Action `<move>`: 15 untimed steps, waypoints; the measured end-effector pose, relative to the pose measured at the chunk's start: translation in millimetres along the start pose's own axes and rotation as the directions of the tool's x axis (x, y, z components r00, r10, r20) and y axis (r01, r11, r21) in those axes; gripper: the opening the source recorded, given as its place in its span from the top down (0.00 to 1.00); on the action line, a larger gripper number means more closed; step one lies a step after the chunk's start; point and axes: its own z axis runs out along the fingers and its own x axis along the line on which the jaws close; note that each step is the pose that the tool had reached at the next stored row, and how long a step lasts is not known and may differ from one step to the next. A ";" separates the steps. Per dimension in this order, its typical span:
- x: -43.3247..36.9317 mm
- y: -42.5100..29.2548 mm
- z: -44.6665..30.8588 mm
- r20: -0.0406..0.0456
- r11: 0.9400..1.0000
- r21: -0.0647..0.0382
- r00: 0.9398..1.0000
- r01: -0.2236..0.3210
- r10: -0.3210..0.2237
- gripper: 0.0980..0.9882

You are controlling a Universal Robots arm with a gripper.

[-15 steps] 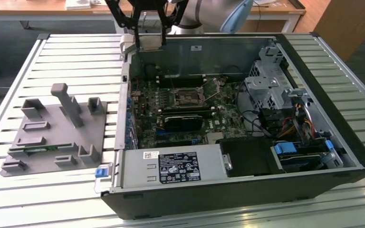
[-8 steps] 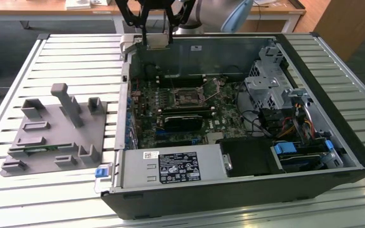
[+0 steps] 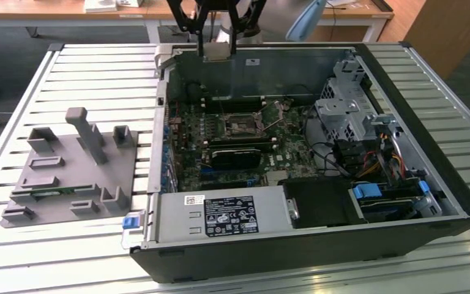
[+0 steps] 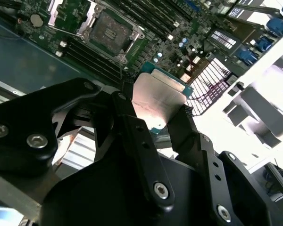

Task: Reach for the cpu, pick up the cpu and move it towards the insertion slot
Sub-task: 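Pick up the cpu and move it towards the insertion slot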

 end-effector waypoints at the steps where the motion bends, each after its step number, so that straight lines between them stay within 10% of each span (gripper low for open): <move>1: -2.5 0.7 0.1 0.000 1.000 0.000 1.000 0.000 0.000 0.50; 15: -25.3 24.1 2.5 0.000 1.000 0.000 1.000 0.000 0.000 0.50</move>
